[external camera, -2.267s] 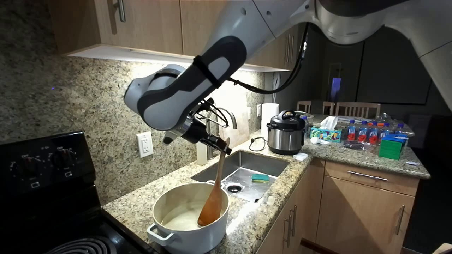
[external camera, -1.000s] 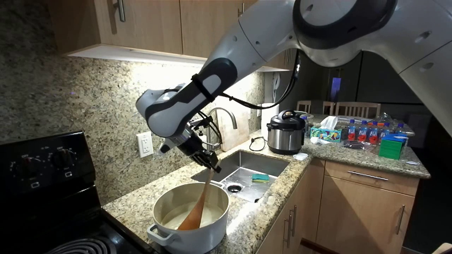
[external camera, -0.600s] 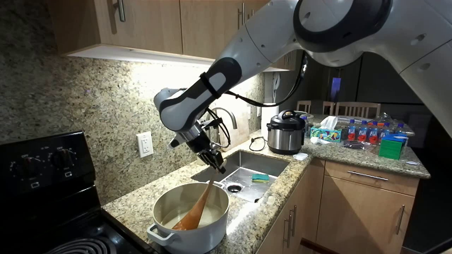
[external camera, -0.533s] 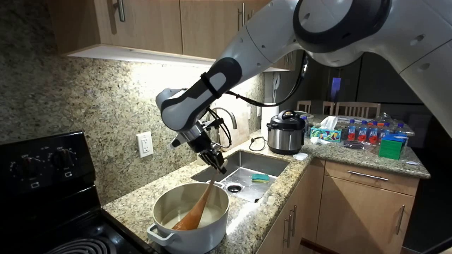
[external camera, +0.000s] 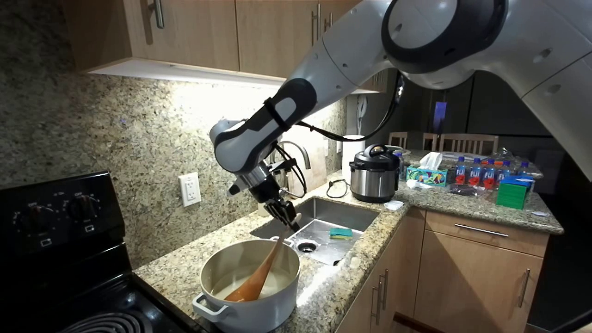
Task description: Pick up the cooking stick and stir in the pot
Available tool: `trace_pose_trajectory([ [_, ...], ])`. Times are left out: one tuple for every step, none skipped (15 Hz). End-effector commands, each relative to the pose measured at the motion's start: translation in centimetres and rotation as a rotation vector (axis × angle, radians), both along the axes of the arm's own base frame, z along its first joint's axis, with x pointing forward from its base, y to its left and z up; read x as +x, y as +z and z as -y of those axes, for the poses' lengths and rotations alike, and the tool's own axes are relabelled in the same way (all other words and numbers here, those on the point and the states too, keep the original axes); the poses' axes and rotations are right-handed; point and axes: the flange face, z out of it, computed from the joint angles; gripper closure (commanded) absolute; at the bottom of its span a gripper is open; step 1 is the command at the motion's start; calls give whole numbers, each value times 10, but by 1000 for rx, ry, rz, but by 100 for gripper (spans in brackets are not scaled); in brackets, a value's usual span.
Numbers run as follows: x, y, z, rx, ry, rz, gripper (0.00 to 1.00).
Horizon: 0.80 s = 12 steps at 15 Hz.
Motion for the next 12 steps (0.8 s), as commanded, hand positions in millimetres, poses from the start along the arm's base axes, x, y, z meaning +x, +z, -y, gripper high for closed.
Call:
trace_pose_trajectory([
  [-2,-3,2,36,-7,-2,93],
  [-3,-4,2,37,1,-6,93],
  [-3,-5,2,36,-1,-8,93],
  [-3,-6,3,33,4,-17,93],
  [-2,-7,3,27,10,-31,58],
  [-2,-9,2,26,13,-45,48],
  [-2,-10,1,20,18,-50,42],
  [-2,-12,1,12,26,-58,36],
  [-2,-13,1,10,27,-63,31],
  [-2,-14,3,8,25,-67,23],
  [-3,-14,4,8,27,-68,17],
  [-3,-14,5,8,28,-66,10],
])
